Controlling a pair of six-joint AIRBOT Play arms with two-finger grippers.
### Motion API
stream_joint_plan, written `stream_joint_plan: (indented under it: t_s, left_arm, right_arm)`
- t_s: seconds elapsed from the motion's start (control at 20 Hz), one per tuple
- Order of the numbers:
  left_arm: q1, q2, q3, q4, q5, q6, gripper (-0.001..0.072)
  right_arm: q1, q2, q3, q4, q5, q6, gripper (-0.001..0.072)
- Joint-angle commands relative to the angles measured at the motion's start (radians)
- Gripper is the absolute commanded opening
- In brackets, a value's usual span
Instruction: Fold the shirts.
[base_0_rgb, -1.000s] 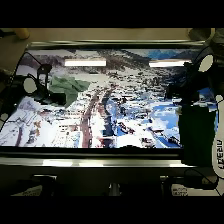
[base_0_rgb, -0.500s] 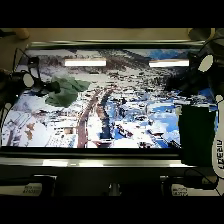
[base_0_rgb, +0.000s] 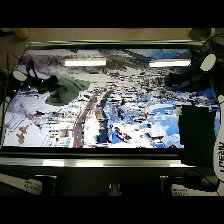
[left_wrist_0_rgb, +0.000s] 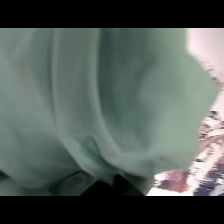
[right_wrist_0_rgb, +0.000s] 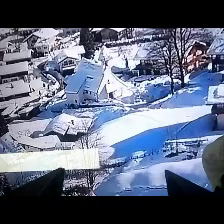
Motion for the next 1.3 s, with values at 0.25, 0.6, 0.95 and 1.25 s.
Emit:
stream_joint_plan:
  t_s: [0.25,0.6,0.95,1.25]
  left_arm:
    - [-0.348,0.548,0.290,-0.087,0.134,0.282,0.0022]
    - [-0.597,0.605,0.078,0.197,-0.034,0.030,0.0022]
    - [-0.602,0.369,-0.546,0.098,0.104,-0.120,0.0022]
    - [-0.587,0.320,-0.546,0.097,0.072,-0.037,0.0022]
  right_arm:
    - [0.000,0.411,0.053,-0.073,-0.247,-0.053,0.0668]
    - [0.000,0.589,0.063,-0.114,0.078,-0.027,0.0668]
    - [0.001,0.304,-0.346,0.025,0.183,-0.039,0.0672]
    - [0.001,0.169,-0.671,0.341,0.164,-0.282,0.0712]
